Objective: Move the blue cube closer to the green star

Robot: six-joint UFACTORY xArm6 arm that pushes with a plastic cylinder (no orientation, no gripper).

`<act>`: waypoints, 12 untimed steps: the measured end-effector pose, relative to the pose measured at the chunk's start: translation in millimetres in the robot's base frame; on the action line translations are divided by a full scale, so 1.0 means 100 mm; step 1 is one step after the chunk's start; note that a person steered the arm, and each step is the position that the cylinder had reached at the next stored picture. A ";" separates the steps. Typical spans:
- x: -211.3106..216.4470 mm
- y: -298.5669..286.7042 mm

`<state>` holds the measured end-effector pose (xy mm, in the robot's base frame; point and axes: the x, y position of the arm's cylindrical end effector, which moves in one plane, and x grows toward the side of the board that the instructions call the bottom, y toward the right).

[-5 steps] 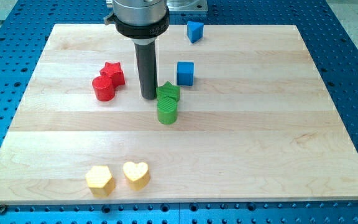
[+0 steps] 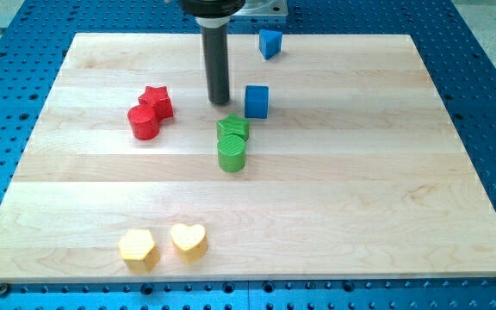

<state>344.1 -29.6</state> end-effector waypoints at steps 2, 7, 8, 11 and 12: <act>-0.02 0.84; 0.90 1.12; 0.70 1.12; 0.32 1.09; 0.35 1.05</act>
<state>379.0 75.9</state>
